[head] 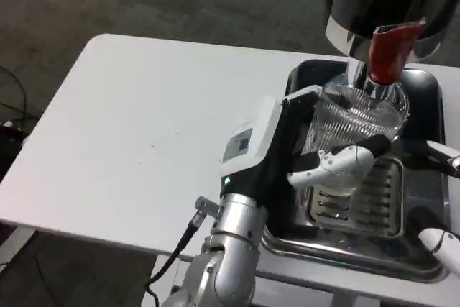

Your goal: Grasp the cup under the faucet to collect the drink, then remove the cup.

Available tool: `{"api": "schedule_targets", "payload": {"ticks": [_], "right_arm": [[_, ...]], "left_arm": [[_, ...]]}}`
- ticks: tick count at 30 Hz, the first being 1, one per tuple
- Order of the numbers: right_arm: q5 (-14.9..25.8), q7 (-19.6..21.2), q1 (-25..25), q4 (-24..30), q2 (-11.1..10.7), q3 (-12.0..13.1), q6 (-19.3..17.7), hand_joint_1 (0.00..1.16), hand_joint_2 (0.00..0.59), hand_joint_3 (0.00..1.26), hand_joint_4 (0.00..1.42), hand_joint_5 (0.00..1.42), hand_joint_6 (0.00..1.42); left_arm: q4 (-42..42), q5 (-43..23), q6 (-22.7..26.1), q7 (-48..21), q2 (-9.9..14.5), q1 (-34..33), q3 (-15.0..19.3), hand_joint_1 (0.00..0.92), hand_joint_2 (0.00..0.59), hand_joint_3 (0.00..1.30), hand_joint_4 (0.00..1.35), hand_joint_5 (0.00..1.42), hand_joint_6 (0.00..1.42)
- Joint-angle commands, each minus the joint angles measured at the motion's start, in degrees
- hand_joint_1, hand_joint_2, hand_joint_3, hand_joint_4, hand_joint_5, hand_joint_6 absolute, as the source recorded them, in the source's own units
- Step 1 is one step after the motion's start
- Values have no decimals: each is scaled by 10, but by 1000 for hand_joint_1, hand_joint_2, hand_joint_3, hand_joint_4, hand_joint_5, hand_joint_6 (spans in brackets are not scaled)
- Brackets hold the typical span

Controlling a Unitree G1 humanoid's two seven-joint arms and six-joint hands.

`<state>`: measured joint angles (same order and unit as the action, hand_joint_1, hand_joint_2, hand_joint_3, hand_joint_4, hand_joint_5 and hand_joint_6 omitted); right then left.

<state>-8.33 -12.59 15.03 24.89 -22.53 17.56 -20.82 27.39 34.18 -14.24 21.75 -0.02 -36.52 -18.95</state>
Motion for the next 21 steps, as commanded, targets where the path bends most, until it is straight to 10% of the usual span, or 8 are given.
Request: {"api": "schedule_targets", "payload": {"ticks": [1, 21], "right_arm": [[6, 3, 4, -4, 2, -1, -10, 377, 379, 215, 253, 184, 83], [5, 7, 1, -3, 6, -12, -9, 366, 382, 215, 253, 184, 82]], "left_arm": [[5, -1, -4, 8, -5, -11, -1, 203, 330, 704, 723, 565, 398], [-28, 5, -4, -24, 14, 36, -32, 201, 328, 697, 675, 554, 412]]}}
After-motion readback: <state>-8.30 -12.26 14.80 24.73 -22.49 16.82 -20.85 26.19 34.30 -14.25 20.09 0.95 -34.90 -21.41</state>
